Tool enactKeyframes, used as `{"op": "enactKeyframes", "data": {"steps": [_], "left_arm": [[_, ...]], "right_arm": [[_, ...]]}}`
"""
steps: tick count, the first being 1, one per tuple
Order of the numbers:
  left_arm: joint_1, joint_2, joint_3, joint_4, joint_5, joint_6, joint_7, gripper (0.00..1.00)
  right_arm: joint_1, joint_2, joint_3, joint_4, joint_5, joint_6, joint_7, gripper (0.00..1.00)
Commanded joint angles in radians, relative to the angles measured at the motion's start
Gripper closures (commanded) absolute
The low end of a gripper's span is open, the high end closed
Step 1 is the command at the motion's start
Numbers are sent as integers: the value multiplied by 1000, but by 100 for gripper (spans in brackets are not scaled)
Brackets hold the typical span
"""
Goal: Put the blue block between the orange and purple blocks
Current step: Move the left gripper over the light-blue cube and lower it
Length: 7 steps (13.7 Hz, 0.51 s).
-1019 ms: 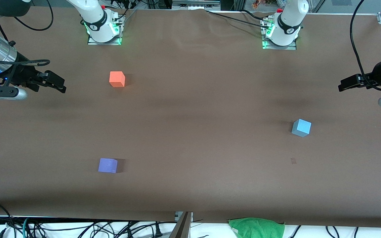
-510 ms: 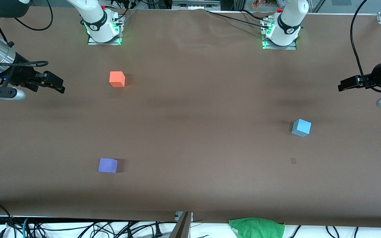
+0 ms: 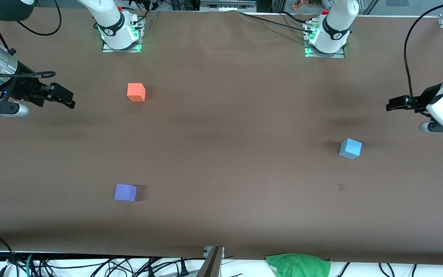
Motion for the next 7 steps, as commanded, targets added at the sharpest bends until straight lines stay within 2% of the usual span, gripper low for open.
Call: {"op": "enactKeyframes", "data": {"steps": [1, 4, 7], "left_arm": [[9, 34, -6, -117, -34, 154, 122, 0], [9, 54, -9, -252, -20, 363, 144, 0], [6, 103, -41, -280, 0, 431, 170, 0]], "right_arm": [[-2, -17, 0, -13, -8, -4, -9, 1], [-2, -17, 0, -13, -8, -2, -9, 1], [-2, -17, 0, -13, -8, -2, -9, 1]]}}
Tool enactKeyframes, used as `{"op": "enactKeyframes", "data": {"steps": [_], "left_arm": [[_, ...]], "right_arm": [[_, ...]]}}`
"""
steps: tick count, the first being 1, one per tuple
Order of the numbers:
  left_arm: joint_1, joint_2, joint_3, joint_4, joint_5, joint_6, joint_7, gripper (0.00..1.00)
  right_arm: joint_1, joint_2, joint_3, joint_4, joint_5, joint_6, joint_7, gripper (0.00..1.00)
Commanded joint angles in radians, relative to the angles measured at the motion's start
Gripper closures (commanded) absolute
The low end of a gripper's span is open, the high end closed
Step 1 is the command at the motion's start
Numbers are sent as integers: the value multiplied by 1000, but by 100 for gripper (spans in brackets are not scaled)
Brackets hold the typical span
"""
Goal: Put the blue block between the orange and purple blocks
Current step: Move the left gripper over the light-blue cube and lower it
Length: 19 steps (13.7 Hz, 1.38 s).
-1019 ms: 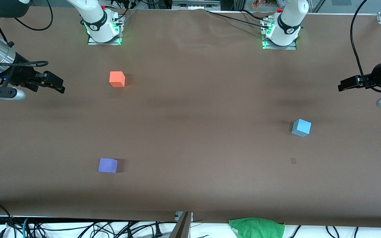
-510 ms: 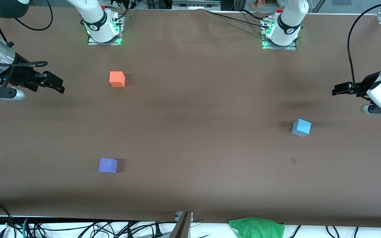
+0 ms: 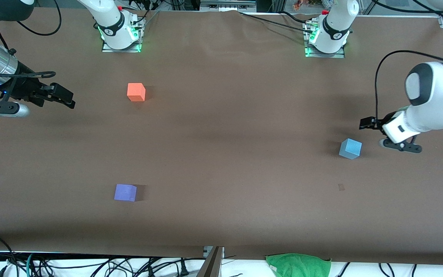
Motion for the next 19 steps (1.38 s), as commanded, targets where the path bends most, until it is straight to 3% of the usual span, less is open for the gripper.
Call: {"op": "enactKeyframes", "data": {"steps": [1, 7, 18, 19], "left_arm": [[6, 23, -21, -16, 1, 49, 39, 0], [11, 132, -22, -13, 63, 257, 137, 0], [9, 203, -24, -79, 63, 365, 137, 0], [9, 213, -24, -78, 63, 371, 137, 24]], "right_arm": [[-2, -17, 0, -13, -7, -4, -9, 1], [-2, -17, 0, -13, -6, -2, -9, 1], [-2, -15, 0, -13, -6, 2, -9, 1], [-2, -17, 0, -13, -6, 2, -9, 1]]}}
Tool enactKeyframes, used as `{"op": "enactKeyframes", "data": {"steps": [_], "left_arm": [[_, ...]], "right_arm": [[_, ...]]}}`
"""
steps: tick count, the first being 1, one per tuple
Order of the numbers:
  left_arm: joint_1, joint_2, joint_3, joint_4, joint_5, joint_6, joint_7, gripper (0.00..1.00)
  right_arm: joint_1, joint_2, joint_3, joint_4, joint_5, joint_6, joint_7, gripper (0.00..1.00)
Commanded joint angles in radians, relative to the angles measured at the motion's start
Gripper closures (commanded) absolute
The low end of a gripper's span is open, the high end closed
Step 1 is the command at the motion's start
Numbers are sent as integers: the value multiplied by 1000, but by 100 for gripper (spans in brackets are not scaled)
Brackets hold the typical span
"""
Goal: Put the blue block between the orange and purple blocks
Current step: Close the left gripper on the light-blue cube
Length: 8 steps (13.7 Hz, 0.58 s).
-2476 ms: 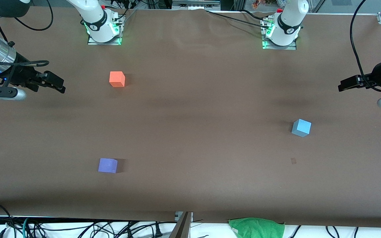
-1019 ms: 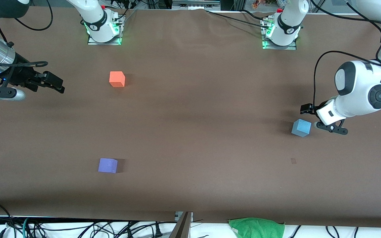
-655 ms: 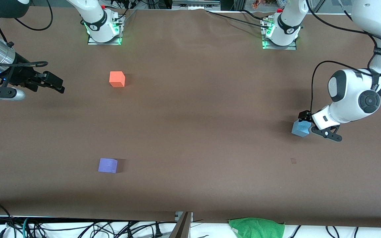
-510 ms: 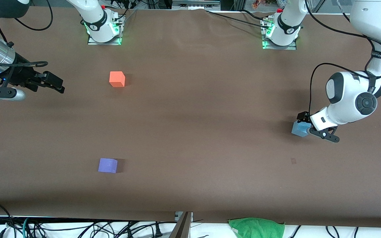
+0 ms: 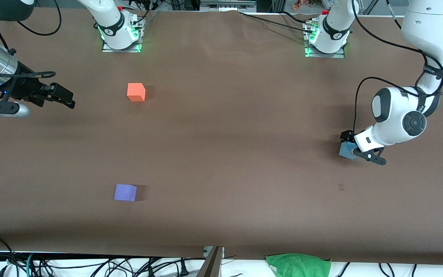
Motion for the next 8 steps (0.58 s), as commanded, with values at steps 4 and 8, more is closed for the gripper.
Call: {"op": "enactKeyframes", "data": {"steps": [4, 8], "left_arm": [[9, 6, -6, 9, 1, 23, 5, 57], [6, -29, -101, 58, -31, 10, -76, 54]], "right_arm": [[-2, -17, 0, -13, -6, 2, -9, 1], [-2, -15, 0, -13, -6, 2, -9, 1]]}}
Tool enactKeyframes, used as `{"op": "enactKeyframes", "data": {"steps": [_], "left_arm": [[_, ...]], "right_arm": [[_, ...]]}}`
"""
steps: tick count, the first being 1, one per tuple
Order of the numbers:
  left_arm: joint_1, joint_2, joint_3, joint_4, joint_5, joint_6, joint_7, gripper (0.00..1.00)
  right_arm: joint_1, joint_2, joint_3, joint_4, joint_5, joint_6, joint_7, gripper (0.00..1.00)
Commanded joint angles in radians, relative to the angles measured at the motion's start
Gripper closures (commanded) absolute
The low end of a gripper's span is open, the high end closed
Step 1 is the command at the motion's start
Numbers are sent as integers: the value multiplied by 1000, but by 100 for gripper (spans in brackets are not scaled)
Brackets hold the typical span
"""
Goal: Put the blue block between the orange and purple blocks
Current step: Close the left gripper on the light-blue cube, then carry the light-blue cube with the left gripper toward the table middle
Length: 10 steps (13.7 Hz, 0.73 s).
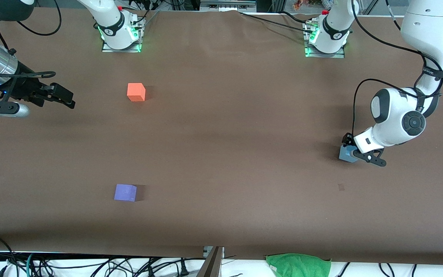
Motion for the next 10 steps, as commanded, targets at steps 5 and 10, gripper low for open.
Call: {"op": "enactKeyframes", "data": {"steps": [5, 10], "left_arm": [[-28, -30, -259, 29, -14, -15, -486, 49], [-214, 53, -308, 163, -7, -15, -841, 49]], "right_arm": [[-2, -15, 0, -13, -6, 1, -9, 1], [-2, -15, 0, -13, -6, 1, -9, 1]]}}
